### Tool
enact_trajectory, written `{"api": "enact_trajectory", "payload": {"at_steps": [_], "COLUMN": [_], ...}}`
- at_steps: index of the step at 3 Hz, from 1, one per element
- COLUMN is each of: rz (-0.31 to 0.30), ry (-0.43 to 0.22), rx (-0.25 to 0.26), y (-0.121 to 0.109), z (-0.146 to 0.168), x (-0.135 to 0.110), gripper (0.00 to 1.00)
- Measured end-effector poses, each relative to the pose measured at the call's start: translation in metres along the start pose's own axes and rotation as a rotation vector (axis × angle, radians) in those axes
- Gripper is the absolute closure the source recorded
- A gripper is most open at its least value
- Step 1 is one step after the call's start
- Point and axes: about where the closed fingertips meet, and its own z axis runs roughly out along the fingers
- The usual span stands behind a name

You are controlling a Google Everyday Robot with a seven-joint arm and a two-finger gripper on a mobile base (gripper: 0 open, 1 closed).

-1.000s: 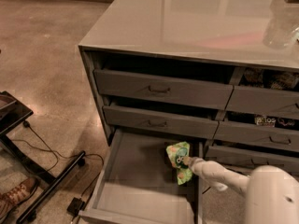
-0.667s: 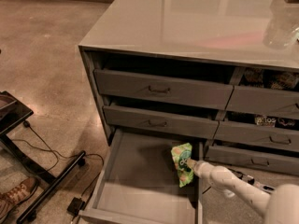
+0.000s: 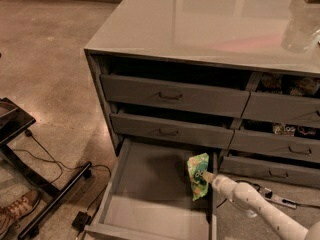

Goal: Pick green rice chip bag from bottom drawer and place on counter

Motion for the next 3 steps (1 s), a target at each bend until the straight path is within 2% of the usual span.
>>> {"api": "enact_trajectory", "payload": {"at_steps": [1,2,3], "rz": [-0.002,-0.015,-0.038], "ry": [0.002,-0.015,-0.039], "rx": [-0.022,-0.102,-0.242], "y": [0.006,0.021,0.05], "z": [-0.001,-0.019,-0.059], "x": [0.0,-0.011,-0.025], "gripper": [1.0,1.0,1.0]}}
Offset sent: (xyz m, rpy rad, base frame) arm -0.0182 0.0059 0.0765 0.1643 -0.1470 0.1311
